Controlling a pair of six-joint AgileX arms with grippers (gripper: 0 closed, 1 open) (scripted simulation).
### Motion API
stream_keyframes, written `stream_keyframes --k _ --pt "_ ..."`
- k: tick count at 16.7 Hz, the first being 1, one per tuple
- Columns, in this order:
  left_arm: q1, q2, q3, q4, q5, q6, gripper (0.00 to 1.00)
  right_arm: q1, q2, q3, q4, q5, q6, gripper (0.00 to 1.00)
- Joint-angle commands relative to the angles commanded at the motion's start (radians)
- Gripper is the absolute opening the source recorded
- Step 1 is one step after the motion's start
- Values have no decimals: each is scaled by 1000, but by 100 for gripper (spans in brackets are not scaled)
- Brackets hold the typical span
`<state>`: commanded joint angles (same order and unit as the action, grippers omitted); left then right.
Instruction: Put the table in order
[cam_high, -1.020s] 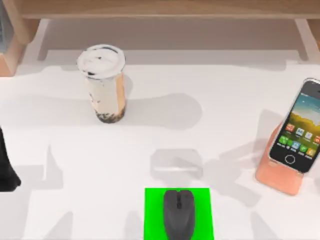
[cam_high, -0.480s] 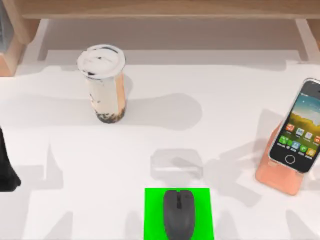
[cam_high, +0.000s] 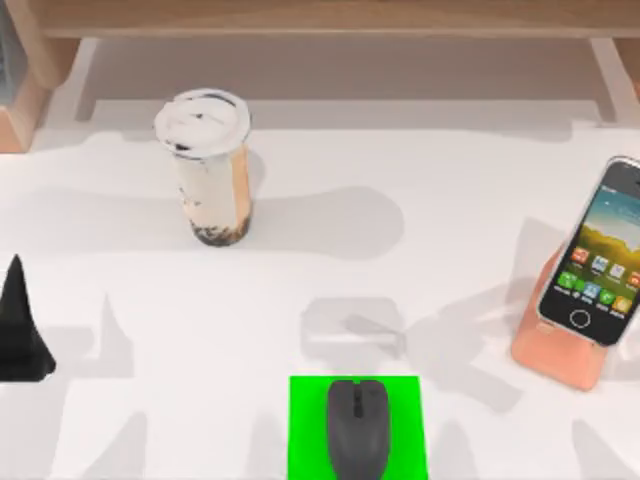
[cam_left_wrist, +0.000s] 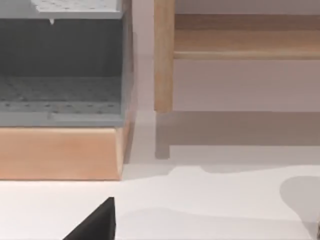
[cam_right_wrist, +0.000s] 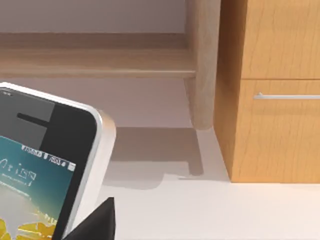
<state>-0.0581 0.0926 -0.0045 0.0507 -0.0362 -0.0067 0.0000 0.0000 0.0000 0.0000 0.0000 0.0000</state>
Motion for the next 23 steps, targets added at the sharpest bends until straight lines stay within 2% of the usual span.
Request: stream_keyframes --k 12,23 --pt "-365 853 15 429 -236 -40 100 0 0 0 0 0 0 100" --pt "-541 1423 155 873 -387 -57 100 0 0 0 0 0 0 100"
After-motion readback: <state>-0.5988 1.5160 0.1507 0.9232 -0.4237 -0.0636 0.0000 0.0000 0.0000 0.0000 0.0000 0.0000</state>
